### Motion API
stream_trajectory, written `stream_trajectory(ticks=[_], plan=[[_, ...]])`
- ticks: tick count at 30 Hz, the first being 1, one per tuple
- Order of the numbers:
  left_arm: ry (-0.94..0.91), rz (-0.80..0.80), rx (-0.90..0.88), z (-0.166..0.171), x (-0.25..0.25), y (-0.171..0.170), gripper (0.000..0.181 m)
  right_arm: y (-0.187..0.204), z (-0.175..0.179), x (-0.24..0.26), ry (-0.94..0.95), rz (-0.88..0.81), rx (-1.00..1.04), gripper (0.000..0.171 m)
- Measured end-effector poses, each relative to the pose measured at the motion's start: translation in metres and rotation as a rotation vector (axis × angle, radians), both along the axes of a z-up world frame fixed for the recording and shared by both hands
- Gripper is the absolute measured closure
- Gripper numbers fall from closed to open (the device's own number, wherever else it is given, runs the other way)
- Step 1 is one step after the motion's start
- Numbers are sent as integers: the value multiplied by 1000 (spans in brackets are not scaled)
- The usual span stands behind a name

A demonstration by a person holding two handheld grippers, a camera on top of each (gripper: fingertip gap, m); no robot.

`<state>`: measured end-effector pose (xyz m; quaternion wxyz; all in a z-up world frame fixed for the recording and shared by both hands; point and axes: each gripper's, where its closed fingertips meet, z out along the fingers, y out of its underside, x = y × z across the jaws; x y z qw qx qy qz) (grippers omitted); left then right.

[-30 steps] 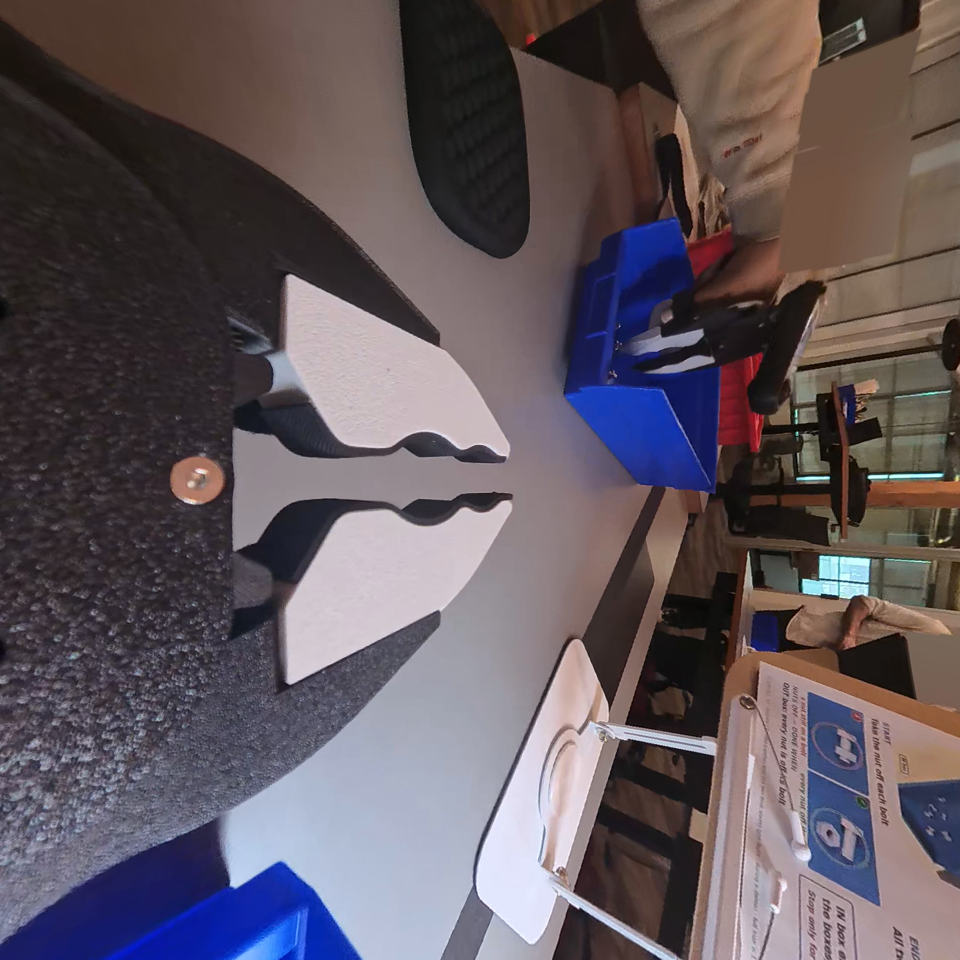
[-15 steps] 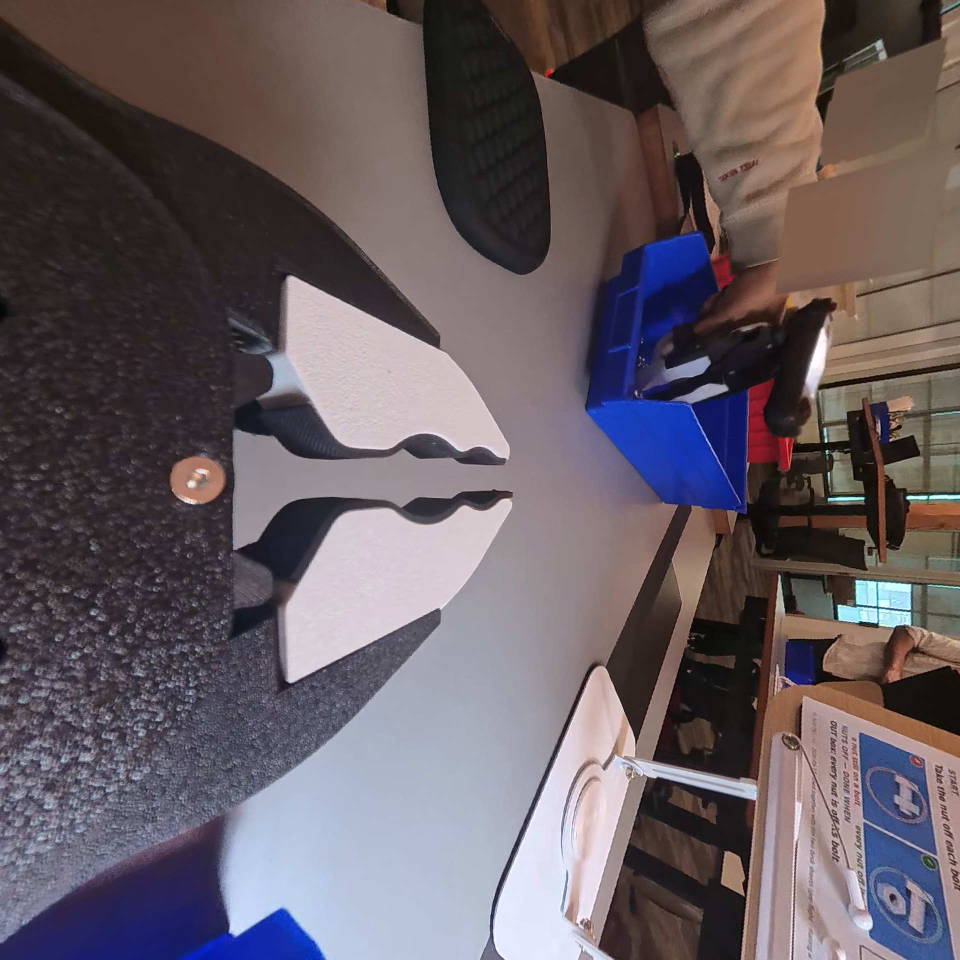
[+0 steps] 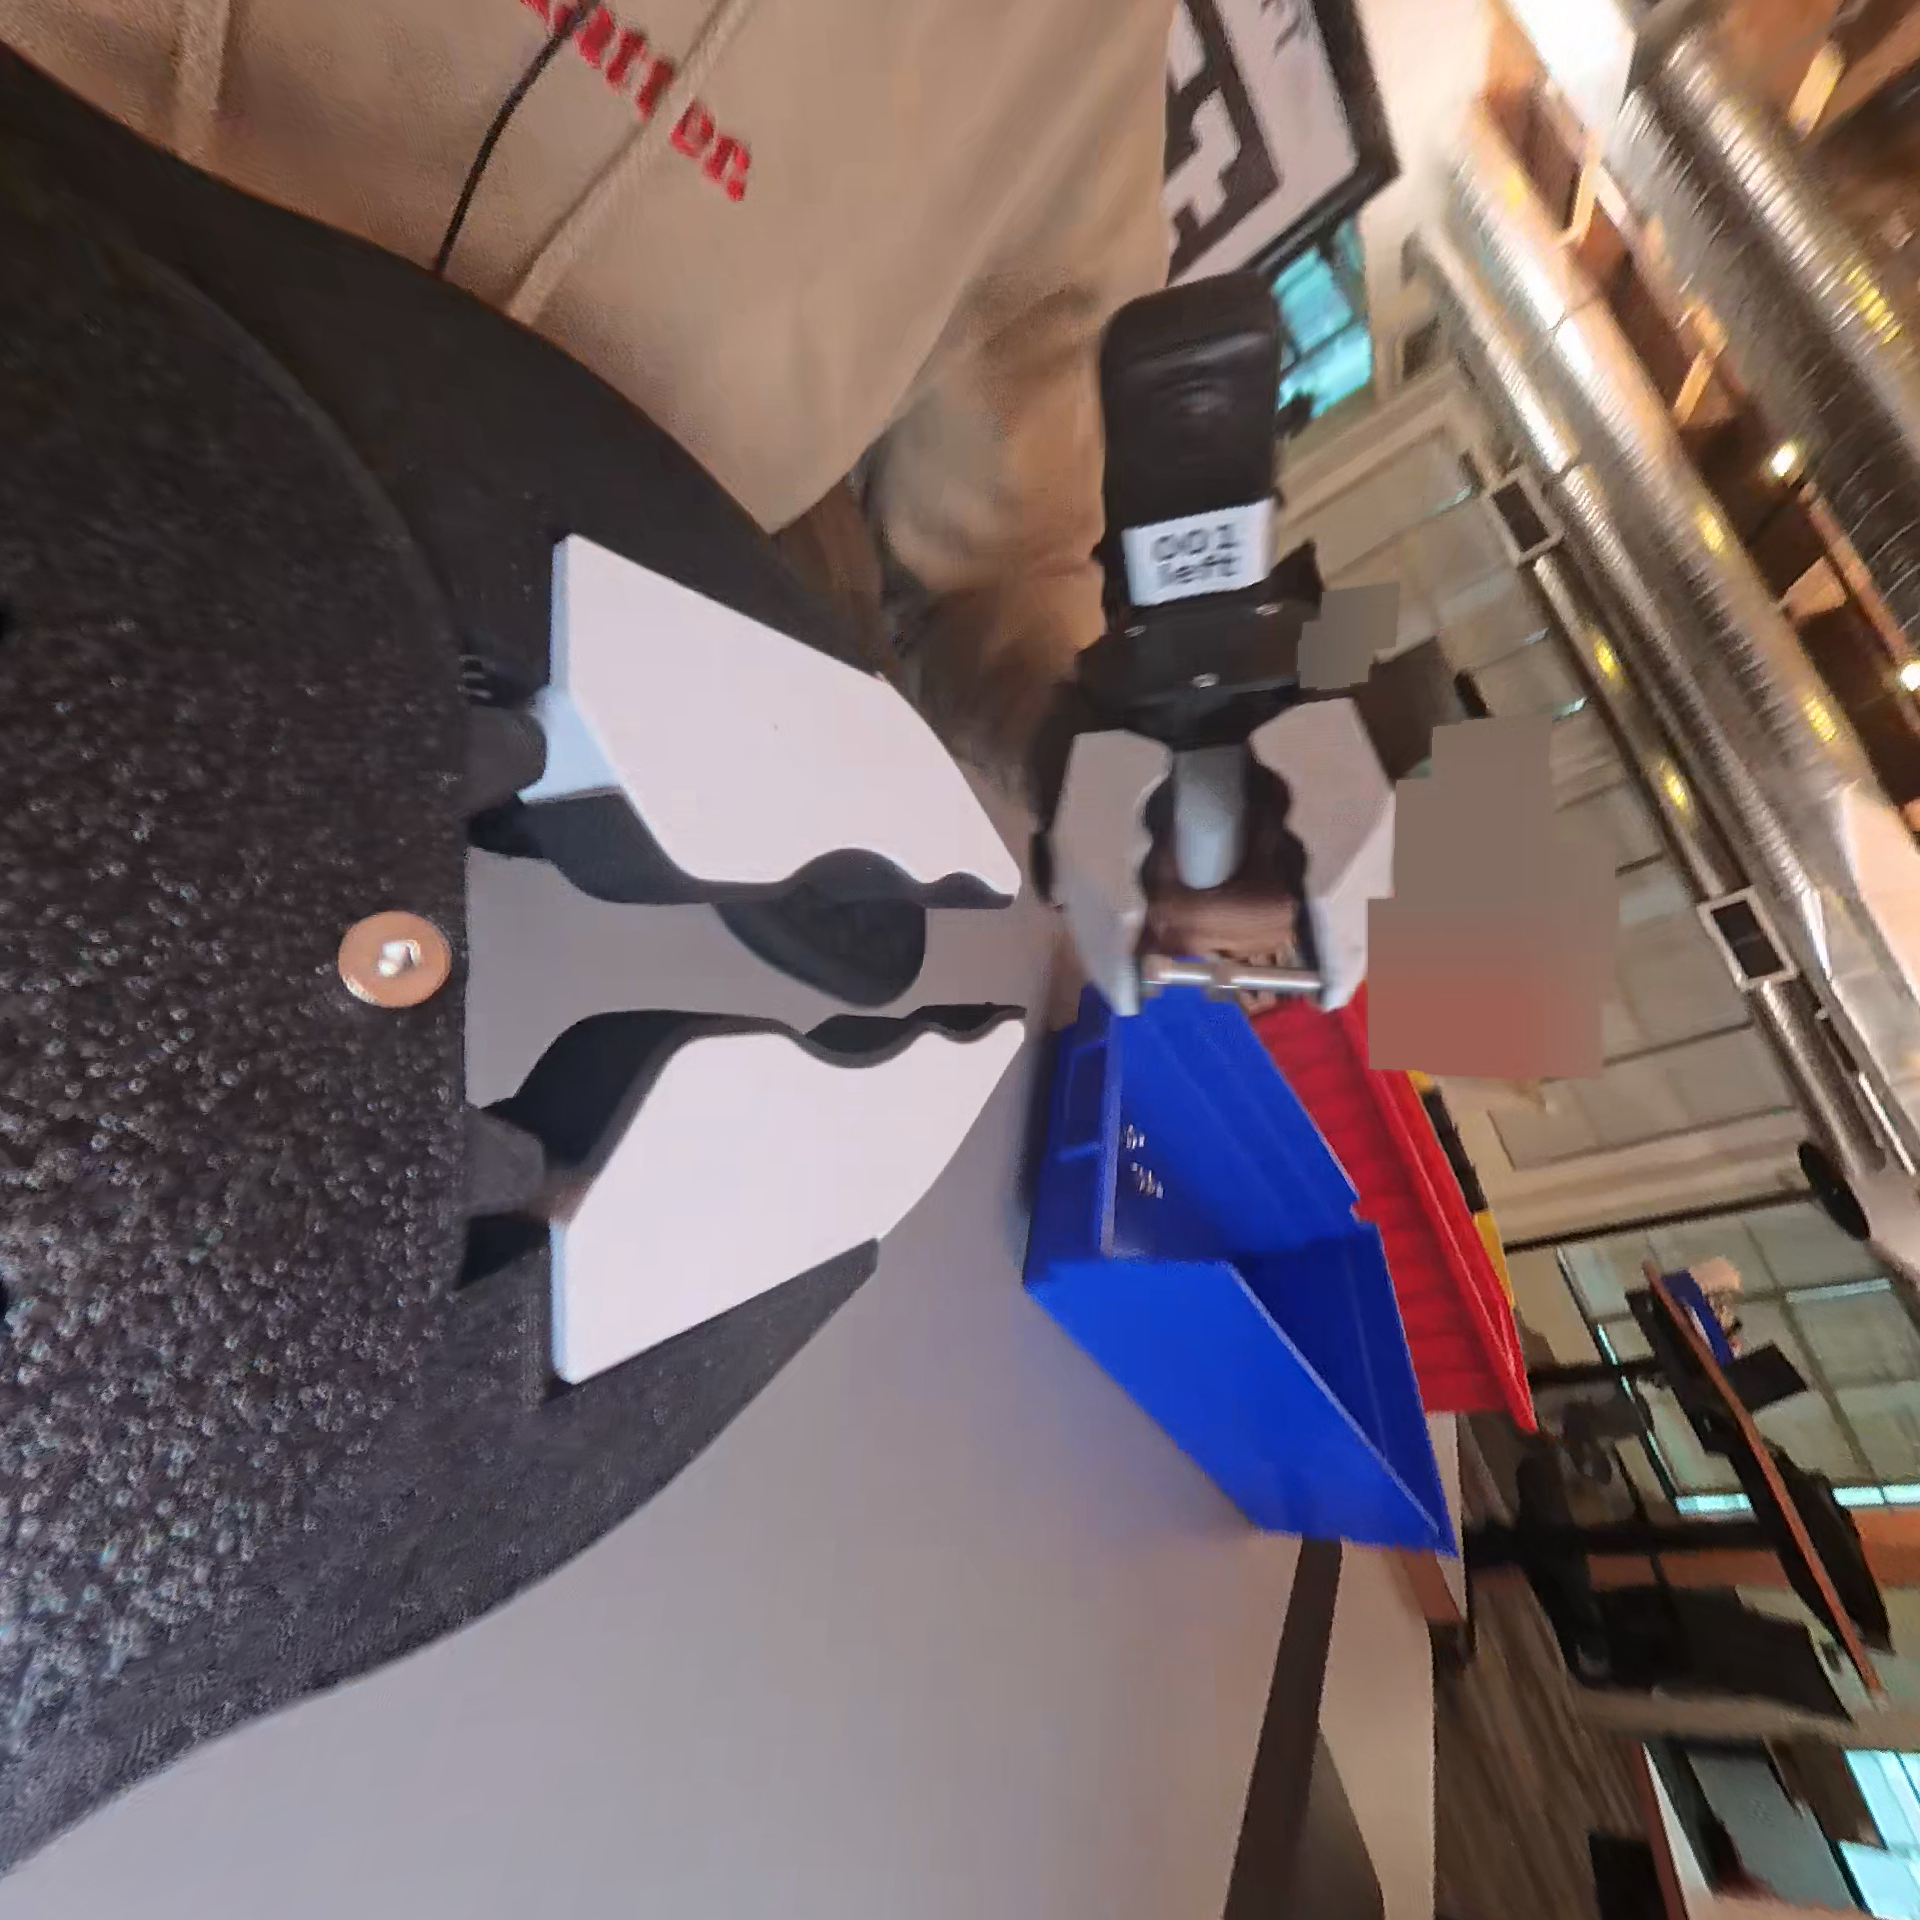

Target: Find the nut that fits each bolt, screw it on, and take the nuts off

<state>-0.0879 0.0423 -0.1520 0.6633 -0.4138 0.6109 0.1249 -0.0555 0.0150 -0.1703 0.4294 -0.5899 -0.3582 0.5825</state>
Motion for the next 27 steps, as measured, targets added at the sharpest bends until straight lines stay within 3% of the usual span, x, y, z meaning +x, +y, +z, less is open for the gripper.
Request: stream_trajectory(ticks=[4, 13, 15, 17, 19, 22, 24, 27], plan=[[7, -99, 70, -11, 37, -18, 146, -5, -1, -4, 10, 25, -16, 153], [11, -117, 51, -29, 45, -10, 146, 6, -18, 2, -80, -64, 87, 160], [-77, -135, -130, -34, 44, -5, 141, 10, -20, 4, -79, -95, 123, 161], [-220, -234, -466, -37, 46, -10, 131, 11, -16, 8, -61, -127, 205, 161], [-414, -395, -770, -25, 43, -20, 133, 7, -11, 9, -49, -143, 293, 161], [-596, -597, -1076, -8, 34, -30, 142, 1, -8, 6, -31, -158, 370, 161], [-658, -654, -1156, -4, 31, -31, 150, -2, -12, 2, -55, -169, 416, 161], [-594, -657, -1136, -10, 35, -39, 157, -5, -16, -3, -80, -168, 446, 161]])
